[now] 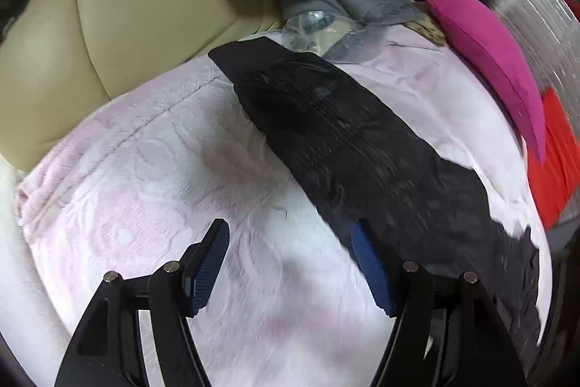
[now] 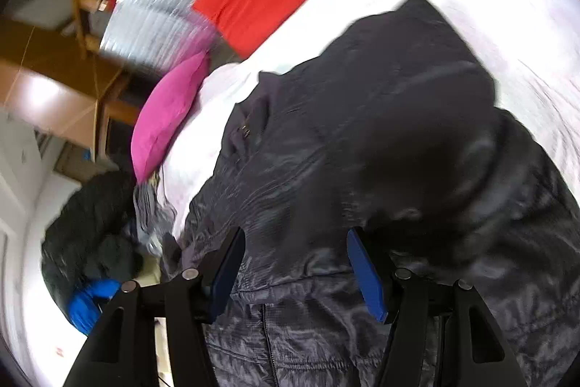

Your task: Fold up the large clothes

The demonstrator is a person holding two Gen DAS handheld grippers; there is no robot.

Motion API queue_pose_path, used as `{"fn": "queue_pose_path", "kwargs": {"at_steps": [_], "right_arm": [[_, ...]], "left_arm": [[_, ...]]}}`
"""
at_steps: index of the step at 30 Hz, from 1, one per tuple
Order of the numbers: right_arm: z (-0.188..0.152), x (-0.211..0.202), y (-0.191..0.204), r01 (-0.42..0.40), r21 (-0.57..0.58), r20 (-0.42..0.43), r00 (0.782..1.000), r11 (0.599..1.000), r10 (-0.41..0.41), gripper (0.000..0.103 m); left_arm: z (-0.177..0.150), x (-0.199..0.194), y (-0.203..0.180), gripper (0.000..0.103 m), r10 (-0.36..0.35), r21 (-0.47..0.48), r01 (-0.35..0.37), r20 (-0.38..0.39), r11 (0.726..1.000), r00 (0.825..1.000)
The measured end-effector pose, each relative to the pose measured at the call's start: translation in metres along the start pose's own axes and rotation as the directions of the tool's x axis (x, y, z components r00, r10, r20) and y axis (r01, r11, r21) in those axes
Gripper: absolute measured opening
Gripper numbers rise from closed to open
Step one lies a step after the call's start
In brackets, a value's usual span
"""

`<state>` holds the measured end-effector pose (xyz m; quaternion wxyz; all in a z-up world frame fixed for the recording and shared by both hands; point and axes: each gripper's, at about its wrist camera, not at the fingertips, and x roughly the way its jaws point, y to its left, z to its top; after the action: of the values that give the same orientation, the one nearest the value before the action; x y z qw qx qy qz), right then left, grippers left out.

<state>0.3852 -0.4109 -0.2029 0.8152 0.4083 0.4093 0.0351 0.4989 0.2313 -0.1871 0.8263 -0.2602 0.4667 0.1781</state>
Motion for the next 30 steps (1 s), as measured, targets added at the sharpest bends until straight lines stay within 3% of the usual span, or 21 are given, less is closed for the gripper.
{"fn": "queue_pose_path", "kwargs": {"at_steps": [2,4,6,10,14,16,18,21,24,26,28,30], "right_arm": [[-0.003,0.009,0.013,0.015,-0.075,-0.010,1.000,0.997,-0.016,0.063],[-0.007,0.016,0.024,0.007,-0.138,-0.017,1.000,0.990,-0.009,0.062],[-0.012,0.020,0.037,0.026,-0.214,0.006,1.000,0.976,-0.025,0.062],[-0.013,0.028,0.043,0.104,-0.272,0.036,0.995,0.957,-0.098,0.057],[-0.005,0.035,0.027,0.153,-0.223,0.005,0.988,0.963,-0.155,0.057],[-0.003,0.035,0.020,0.138,-0.191,-0.029,0.989,0.972,-0.146,0.057],[0.002,0.029,0.016,0.110,-0.155,-0.032,0.993,0.982,-0.116,0.058],[0.015,0.006,0.004,0.054,-0.079,-0.002,0.998,0.995,-0.055,0.073],[0.036,-0.024,-0.019,0.054,-0.006,0.081,0.995,0.999,-0.053,0.073],[0.052,-0.046,-0.037,0.056,0.044,0.142,0.988,0.997,-0.062,0.073],[0.066,-0.066,-0.063,0.062,0.119,0.189,0.978,0.991,-0.084,0.073],[0.076,-0.071,-0.082,0.068,0.169,0.186,0.977,0.983,-0.100,0.073]], "left_arm": [[0.004,0.013,0.000,0.069,-0.007,-0.026,0.006,-0.011,1.000,1.000],[0.007,0.022,-0.003,0.059,-0.013,-0.041,0.012,-0.013,0.999,1.000],[0.004,0.024,-0.010,0.057,-0.034,-0.041,0.033,-0.018,0.999,0.999],[-0.018,0.011,-0.046,0.057,-0.102,0.066,0.102,-0.009,0.993,0.995],[-0.056,-0.010,-0.099,0.060,-0.202,0.204,0.210,-0.059,0.956,0.978],[-0.081,-0.018,-0.132,0.072,-0.246,0.288,0.263,-0.095,0.921,0.965],[-0.105,-0.022,-0.165,0.077,-0.264,0.378,0.300,-0.146,0.876,0.953],[-0.130,-0.019,-0.200,0.077,-0.240,0.472,0.298,-0.179,0.830,0.954],[-0.145,-0.005,-0.225,0.077,-0.190,0.529,0.266,-0.194,0.806,0.962],[-0.152,0.000,-0.235,0.070,-0.187,0.549,0.266,-0.197,0.792,0.962],[-0.160,0.001,-0.243,0.040,-0.193,0.571,0.288,-0.223,0.769,0.956],[-0.166,0.005,-0.249,0.035,-0.174,0.600,0.281,-0.231,0.749,0.957]]}}
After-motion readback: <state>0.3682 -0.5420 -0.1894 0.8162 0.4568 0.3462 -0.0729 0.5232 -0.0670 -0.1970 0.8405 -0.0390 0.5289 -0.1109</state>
